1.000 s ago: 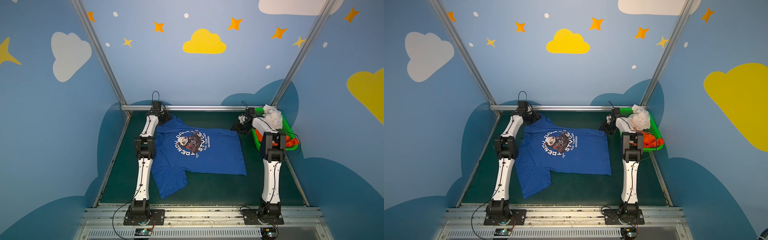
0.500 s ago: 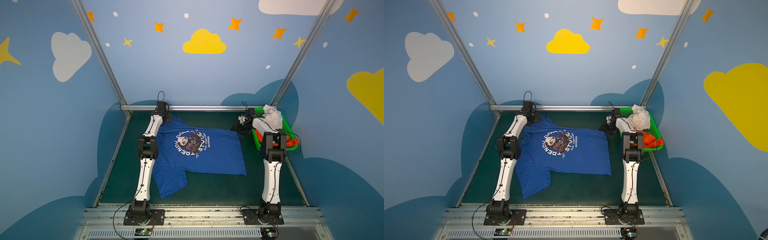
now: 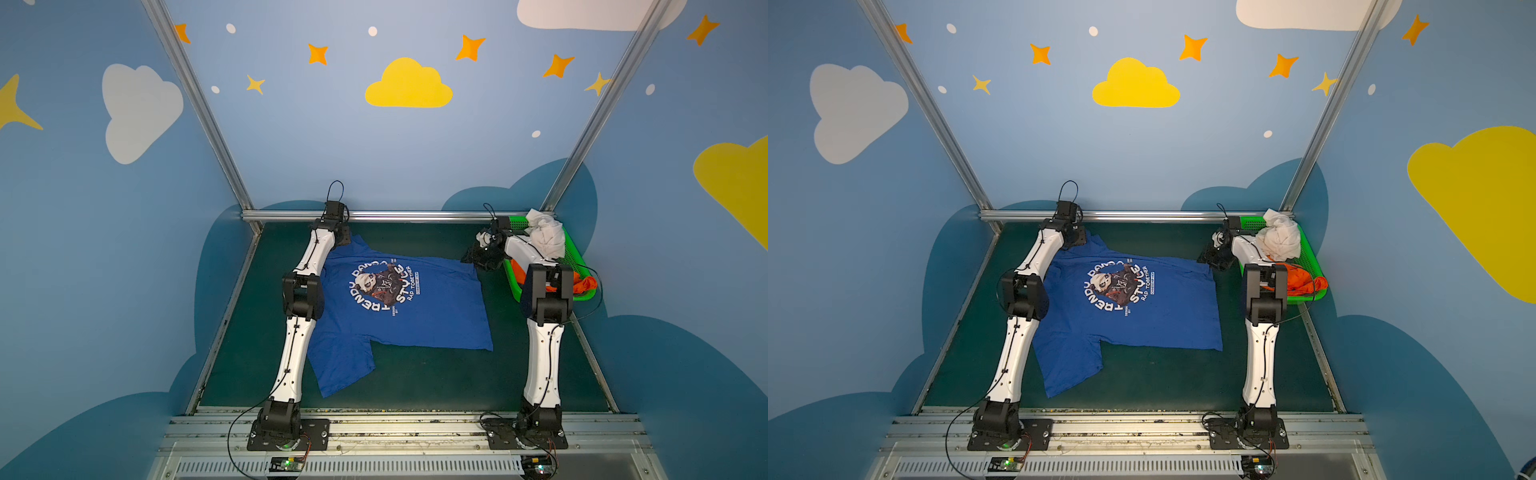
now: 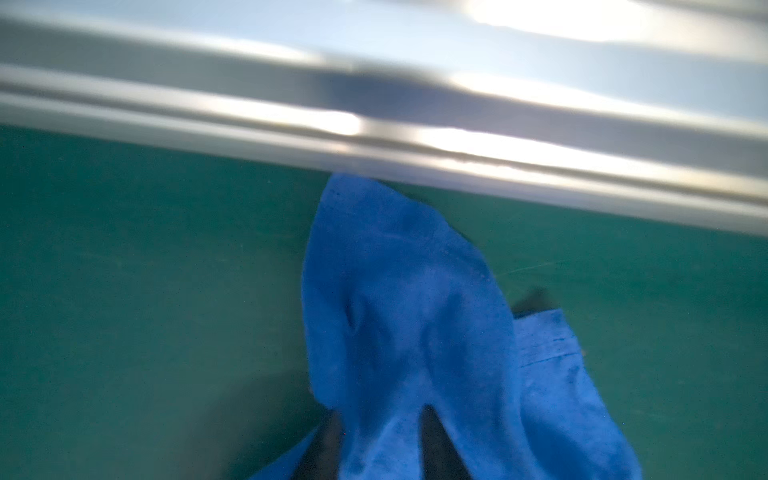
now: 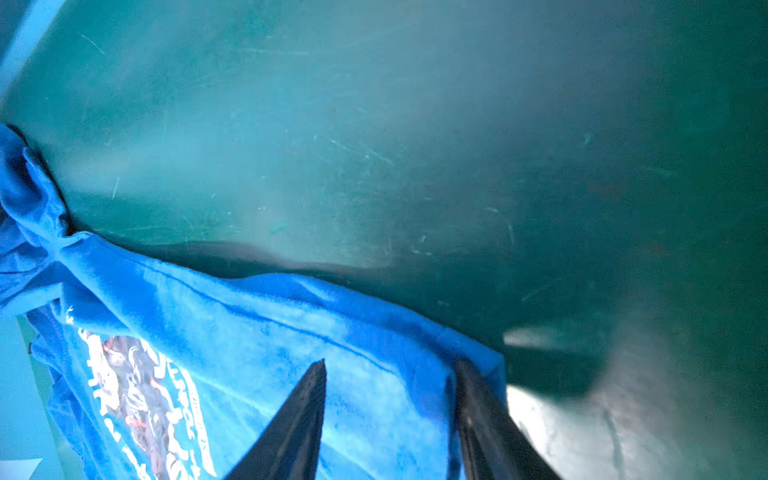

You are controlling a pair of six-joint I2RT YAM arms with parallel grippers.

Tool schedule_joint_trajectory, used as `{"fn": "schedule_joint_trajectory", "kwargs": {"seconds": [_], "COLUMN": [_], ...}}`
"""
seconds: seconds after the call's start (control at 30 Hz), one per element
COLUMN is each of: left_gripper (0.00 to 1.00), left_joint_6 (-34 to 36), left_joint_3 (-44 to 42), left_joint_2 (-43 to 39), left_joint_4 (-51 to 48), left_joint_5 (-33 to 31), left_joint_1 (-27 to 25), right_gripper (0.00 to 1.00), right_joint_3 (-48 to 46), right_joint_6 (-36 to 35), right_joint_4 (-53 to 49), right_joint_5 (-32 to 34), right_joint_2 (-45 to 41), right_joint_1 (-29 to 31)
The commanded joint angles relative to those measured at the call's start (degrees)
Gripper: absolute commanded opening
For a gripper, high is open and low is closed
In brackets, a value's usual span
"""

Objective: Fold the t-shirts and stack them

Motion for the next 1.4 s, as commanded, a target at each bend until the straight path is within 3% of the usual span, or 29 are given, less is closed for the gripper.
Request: {"fn": "schedule_joint_trajectory", "kwargs": {"seconds": [0.0, 0.13, 0.27, 0.3, 0.33, 0.37, 0.4, 0.6, 0.73, 0.83, 1.13, 1.37], "left_gripper": [0.19, 0.05, 0.06, 0.13, 0.39, 0.57, 0.66, 0.8, 0.81, 0.69, 0.07, 0.05], "left_joint_6": [0.9, 1.33, 2.0, 2.12, 2.48, 3.12, 3.67, 5.74, 7.75, 8.08, 7.18, 5.75], "left_joint_3": [0.99, 0.93, 0.77, 0.58, 0.06, -0.58, -1.44, -1.82, -1.38, -1.38, -1.38, -2.87], "left_joint_2": [1.28, 1.21, 0.63, 0.28, -0.22, -0.66, -1.1, -0.91, -0.24, 0.6, 0.55, -2.93], "left_joint_4": [-1.65, -1.78, -2.11, -2.2, -2.18, -2.02, -1.81, -4.62, -7.57, -8.66, -6.69, -3.45], "left_joint_5": [0.08, -0.46, -2.05, -3.61, -5.16, -6.12, -6.99, -6.26, -0.72, 0.11, -3.24, -0.7], "left_joint_1": [0.33, 0.34, 0.29, 0.33, 0.37, 0.44, 0.49, 1.16, 1.17, 1.15, 1.16, 0.97], "right_gripper": [0.52, 0.52, 0.52, 0.52, 0.52, 0.52, 0.52, 0.52, 0.52, 0.52, 0.52, 0.52], "right_joint_3": [-1.01, -1.09, -1.01, -0.93, -0.95, -0.96, -0.92, -0.84, -0.75, -0.75, -0.62, 3.25], "right_joint_6": [-0.79, -0.85, -1.04, -1.0, -1.07, -1.06, -1.01, -0.8, -0.48, -0.54, -0.98, -1.39], "right_joint_4": [-1.53, -1.92, -2.14, -2.24, -2.3, -2.4, -2.4, -2.26, -2.29, -2.36, -3.34, -6.01], "right_joint_5": [-0.22, -0.25, -0.3, -0.37, -0.39, -0.48, -0.56, -1.14, -1.44, -1.45, -0.48, 1.62], "right_joint_2": [-3.39, -3.53, -3.64, -3.62, -3.7, -3.68, -3.64, -3.54, -3.44, -3.48, -3.48, -1.68], "right_joint_1": [0.3, 0.29, 0.34, 0.27, 0.27, 0.29, 0.27, 0.35, 0.45, 0.56, 0.63, 0.66]}}
